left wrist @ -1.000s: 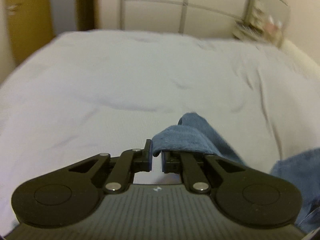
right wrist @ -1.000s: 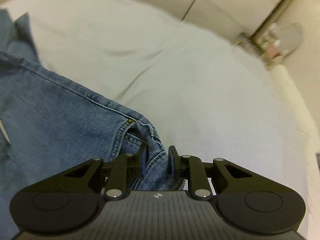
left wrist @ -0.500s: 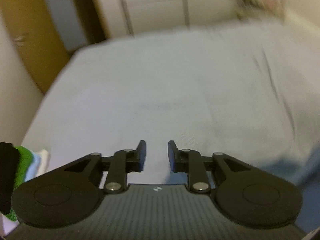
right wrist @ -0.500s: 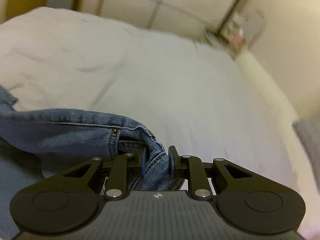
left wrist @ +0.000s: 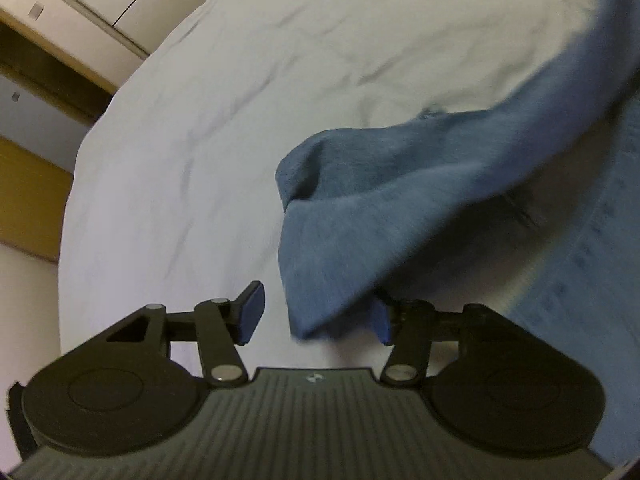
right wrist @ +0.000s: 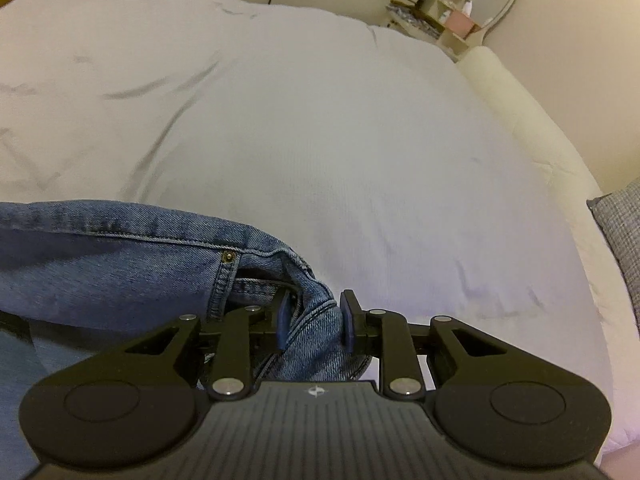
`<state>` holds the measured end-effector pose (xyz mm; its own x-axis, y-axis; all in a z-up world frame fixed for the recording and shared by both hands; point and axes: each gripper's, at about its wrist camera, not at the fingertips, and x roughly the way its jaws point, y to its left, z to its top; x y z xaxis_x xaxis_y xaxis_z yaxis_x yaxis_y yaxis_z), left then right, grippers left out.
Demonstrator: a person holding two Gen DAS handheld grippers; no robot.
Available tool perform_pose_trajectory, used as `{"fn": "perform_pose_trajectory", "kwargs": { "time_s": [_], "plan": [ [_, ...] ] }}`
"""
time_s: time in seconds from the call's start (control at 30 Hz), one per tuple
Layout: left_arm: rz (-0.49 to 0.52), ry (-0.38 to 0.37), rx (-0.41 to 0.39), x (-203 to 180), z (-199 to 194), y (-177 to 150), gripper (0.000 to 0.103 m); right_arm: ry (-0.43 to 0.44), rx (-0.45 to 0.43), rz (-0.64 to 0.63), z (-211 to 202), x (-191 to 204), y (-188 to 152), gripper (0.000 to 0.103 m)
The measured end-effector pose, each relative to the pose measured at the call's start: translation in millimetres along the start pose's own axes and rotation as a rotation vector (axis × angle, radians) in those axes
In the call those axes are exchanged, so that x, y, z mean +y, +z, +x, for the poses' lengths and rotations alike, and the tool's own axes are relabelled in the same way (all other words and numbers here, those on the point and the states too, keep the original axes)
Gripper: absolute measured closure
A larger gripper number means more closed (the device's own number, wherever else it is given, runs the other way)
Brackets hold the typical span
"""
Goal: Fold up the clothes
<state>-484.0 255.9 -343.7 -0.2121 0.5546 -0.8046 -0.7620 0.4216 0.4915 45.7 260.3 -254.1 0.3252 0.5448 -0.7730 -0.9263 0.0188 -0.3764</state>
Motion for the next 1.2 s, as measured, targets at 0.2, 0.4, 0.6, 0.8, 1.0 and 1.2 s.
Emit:
{"fn": "perform_pose_trajectory", "kwargs": {
  "time_s": [0.2,0.4,0.6,0.8,1.0,1.2],
  "plan": [
    [-0.390,-0.020,-0.009,54.4,-14.3,-4.8,0.092,-0.002,-0.034,0.021,-11.1,0.4,-10.0,0.081],
    [-0.433,0.069,-0.131,89.0,-154.1,-21.8,0.092,0.029,-0.118,0.037,-61.1,-10.5,-35.8,0.083],
    [-0.034,0.135,-0.205,100.5,-230.9,26.0,0.090,0.010,-0.170,0.057,-77.2,-39.6,-24.3,0.084],
    [0.065,0.072,-0.069,131.9,-74.0,139.5,0.059,-0.013,-0.015,0.164,24.0,-43.8,39.0,0.066],
    [-0.260,-0.058,0.119,144.5,-3.7,136.5,0.050,-0.039,-0.007,0.227,55.6,-33.0,69.1,0.032],
    [-0.656,-0.218,0.203,143.3,-4.7,32.8,0.048,0.138,0.092,0.400,32.1,-22.9,11.1,0.028]
  ]
}}
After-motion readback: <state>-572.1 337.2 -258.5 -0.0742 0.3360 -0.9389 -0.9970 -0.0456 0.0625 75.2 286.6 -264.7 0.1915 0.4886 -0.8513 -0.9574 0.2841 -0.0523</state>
